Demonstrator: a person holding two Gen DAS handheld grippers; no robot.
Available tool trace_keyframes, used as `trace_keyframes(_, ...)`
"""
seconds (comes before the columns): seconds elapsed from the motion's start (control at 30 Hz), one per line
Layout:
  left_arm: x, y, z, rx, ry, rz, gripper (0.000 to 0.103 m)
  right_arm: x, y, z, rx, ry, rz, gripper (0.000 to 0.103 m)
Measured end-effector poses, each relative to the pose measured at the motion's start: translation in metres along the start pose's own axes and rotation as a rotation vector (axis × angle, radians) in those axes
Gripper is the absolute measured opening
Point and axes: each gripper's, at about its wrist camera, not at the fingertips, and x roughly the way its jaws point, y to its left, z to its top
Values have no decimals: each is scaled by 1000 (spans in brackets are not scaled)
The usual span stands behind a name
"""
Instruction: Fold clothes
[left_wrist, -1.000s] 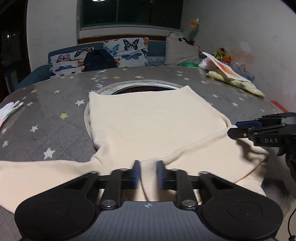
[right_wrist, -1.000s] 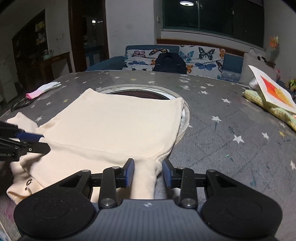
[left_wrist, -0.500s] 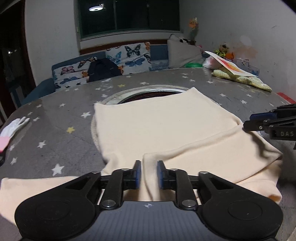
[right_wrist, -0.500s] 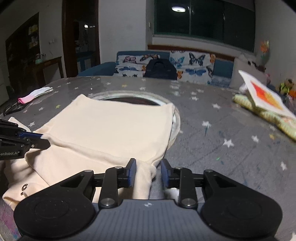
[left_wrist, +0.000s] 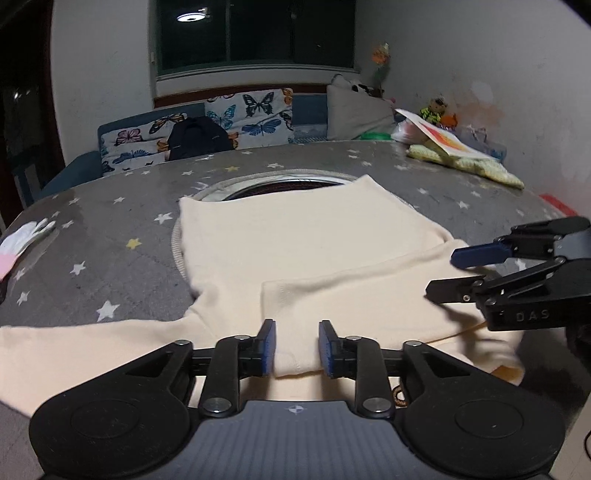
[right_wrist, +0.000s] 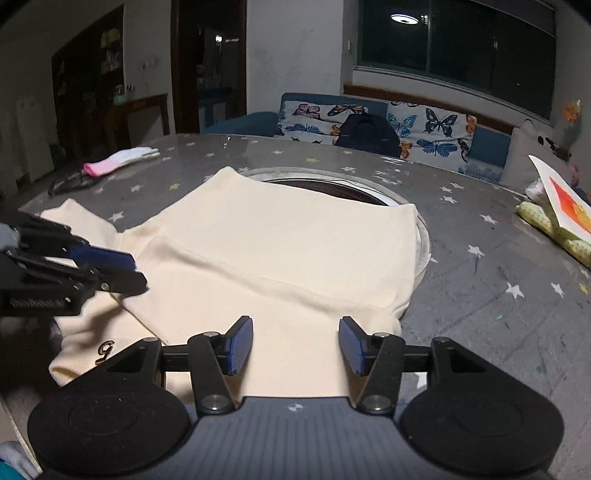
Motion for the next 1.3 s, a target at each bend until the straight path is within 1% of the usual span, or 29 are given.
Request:
trace_keyframes(0.07, -8, 6, -1, -30, -14, 24, 42, 0, 5, 6, -1, -8, 19, 53)
trace_keyframes(0.13, -17, 16, -4, -69, -30, 47, 46, 4, 11, 15, 0, -17, 48, 53)
trace_keyframes(0.17, -21, 21, -6, -89, -33, 61, 51, 7, 16, 19, -4, -21, 62, 53)
trace_keyframes(0.2, -24, 27, -9, -106, -35, 81, 58, 11, 22, 22, -13, -25, 74, 53)
trace_keyframes(0.23, -28, 33, -11, -122, -36, 107, 60, 16, 27, 25, -21, -26, 84, 53)
trace_keyframes(0.27, -31, 38, -14, -133, -36, 133, 66, 21, 32, 27, -25, -23, 96, 53)
trace_keyframes(0.3, -34, 44, -16, -145, -35, 160, 74, 27, 36, 28, -27, -15, 108, 53)
trace_keyframes(0.37, -41, 57, -20, -179, -43, 220, 84, 37, 43, 30, -34, 2, 129, 53)
trace_keyframes(0.4, -46, 65, -23, -195, -53, 252, 86, 41, 47, 29, -41, 12, 132, 53)
trace_keyframes(0.47, -53, 83, -27, -233, -65, 314, 87, 47, 52, 28, -56, 25, 133, 55)
trace_keyframes(0.63, -63, 138, -36, -383, -86, 459, 87, 38, 55, 29, -63, 8, 133, 56)
trace_keyframes(0.73, -61, 166, -42, -463, -73, 524, 84, 28, 56, 29, -67, -8, 134, 56)
trace_keyframes(0.83, -58, 185, -47, -522, -59, 561, 78, 19, 56, 29, -65, -21, 136, 56)
trace_keyframes(0.9, -55, 193, -49, -545, -49, 569, 67, 13, 56, 29, -62, -29, 140, 56)
trace_keyframes(0.93, -52, 197, -49, -560, -39, 569, 64, 10, 56, 29, -61, -33, 143, 56)
trace_keyframes(1.0, -51, 199, -49, -562, -46, 578, 57, 6, 57, 29, -62, -40, 146, 56)
trace_keyframes(1.03, -51, 200, -49, -564, -48, 580, 56, 4, 58, 29, -63, -44, 146, 56)
trace_keyframes(1.07, -50, 201, -49, -563, -49, 586, 52, 1, 59, 29, -63, -48, 149, 56)
trace_keyframes(1.1, -50, 201, -49, -556, -48, 593, 44, -1, 59, 28, -63, -52, 150, 56)
trace_keyframes(1.13, -49, 201, -48, -550, -48, 597, 40, -3, 59, 28, -64, -55, 151, 56)
trace_keyframes(1.2, -49, 200, -48, -552, -53, 576, 19, -6, 60, 28, -58, -65, 152, 56)
trace_keyframes(1.3, -49, 198, -45, -571, -58, 540, 10, -11, 58, 29, -47, -76, 149, 56)
